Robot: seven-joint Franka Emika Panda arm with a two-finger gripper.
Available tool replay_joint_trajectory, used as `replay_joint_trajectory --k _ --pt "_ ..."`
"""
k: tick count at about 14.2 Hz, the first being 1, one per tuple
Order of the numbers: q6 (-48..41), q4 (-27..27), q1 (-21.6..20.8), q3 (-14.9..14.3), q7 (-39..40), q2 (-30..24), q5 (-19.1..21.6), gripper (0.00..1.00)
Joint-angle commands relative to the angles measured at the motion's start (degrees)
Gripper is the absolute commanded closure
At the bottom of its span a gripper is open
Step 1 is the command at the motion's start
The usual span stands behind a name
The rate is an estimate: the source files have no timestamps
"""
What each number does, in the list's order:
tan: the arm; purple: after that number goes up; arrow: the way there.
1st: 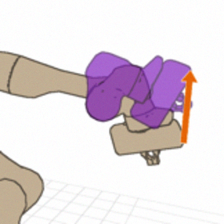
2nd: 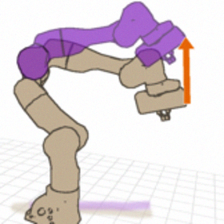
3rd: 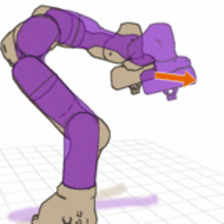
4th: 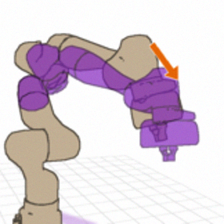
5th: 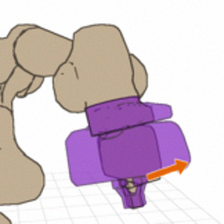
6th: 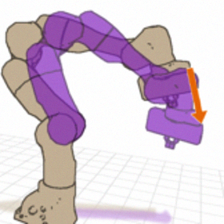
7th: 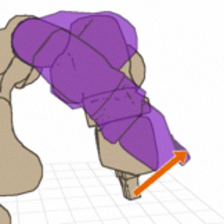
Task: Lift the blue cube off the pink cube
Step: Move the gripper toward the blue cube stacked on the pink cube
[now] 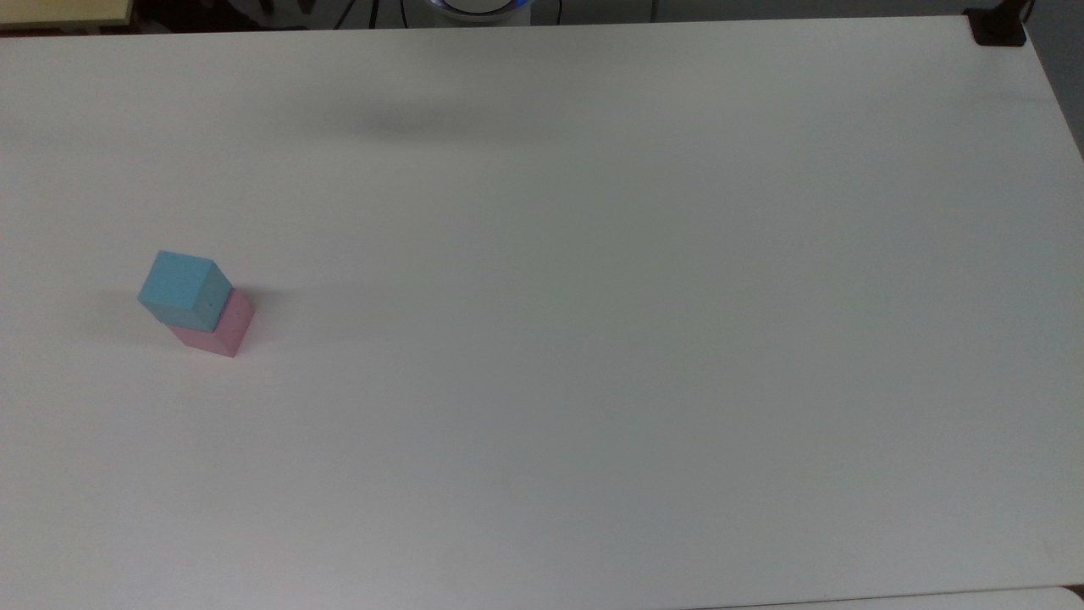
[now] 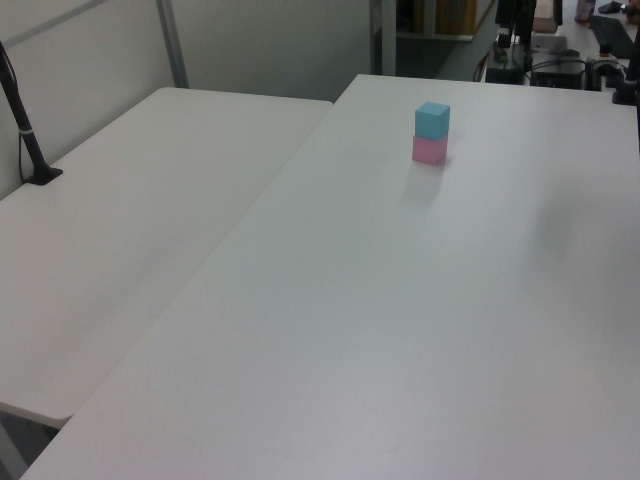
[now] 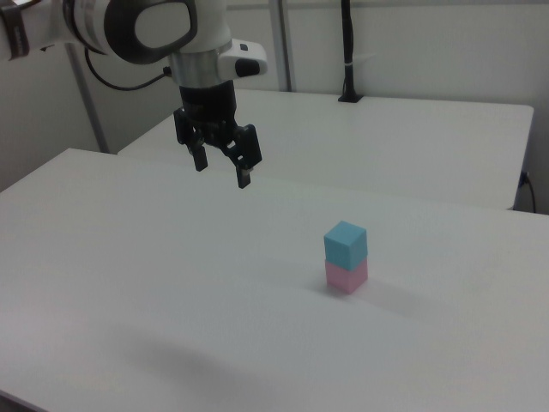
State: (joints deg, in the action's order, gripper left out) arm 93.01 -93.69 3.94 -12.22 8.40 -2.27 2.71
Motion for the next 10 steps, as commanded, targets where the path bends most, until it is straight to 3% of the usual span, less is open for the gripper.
replay_joint_trajectory --k 1,10 --pt "3.0 -0.5 -1.0 -0.6 0.6 0.4 -1.6 0.0" --pt "3.8 0.3 -0.6 -0.6 0.8 2.4 -1.4 0.0"
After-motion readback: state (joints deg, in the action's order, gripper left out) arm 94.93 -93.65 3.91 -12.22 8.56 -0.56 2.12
